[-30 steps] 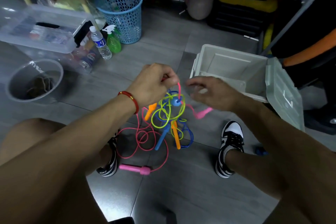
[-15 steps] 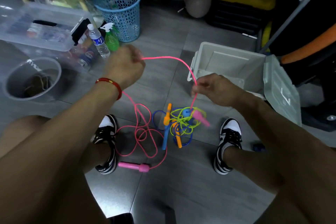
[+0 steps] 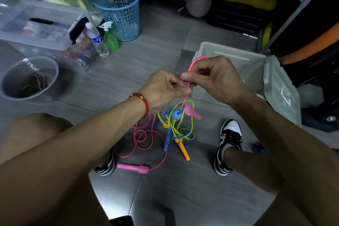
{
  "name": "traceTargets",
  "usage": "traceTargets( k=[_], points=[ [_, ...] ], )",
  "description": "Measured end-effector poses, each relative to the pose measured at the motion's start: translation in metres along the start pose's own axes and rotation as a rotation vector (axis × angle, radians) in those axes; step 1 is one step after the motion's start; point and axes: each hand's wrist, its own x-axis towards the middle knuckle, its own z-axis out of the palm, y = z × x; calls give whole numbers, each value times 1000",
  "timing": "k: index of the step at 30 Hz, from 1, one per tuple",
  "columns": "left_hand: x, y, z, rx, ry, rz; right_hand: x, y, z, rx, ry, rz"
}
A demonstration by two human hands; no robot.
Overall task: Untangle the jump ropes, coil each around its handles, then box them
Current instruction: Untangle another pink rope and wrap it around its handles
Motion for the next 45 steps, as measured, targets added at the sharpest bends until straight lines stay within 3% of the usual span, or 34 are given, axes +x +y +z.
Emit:
traceTargets(
  k=[2,4,8,13,16,18,21,26,28,32,38,45],
  points=[
    [2,-1,-1,-3,78,-32,1,0,-3,-84,45,2],
    [3,0,-3,-58,151,-71,0,0,-5,-212,57,132],
    [-1,8,-2,-177,134,-82,-5,-2,3,-131,-228,410],
    [-3,15,-4,-238,194,-139,-10,18,18,-438,-404,439],
    [-4,19,-5,-336,203,-123,-16,37,37,-494,-348,386],
    [-2,18,-7,-332,230,-115,-15,42,38,-469,-280,365],
    [6,5,-15,-256,357,-112,-12,42,30,-356,-311,353],
    [15,-11,-30,21,546,-113,-12,31,24,149,-260,398],
    [18,-15,-37,97,573,-143,-9,35,18,140,-227,416],
    [19,-16,-42,18,456,-150,-5,50,10,-159,-91,458],
    [5,-10,-34,-1,110,30,-13,59,6,-320,-42,538],
    [-5,8,-32,-229,56,-19,-18,58,9,-688,-112,495]
  ],
)
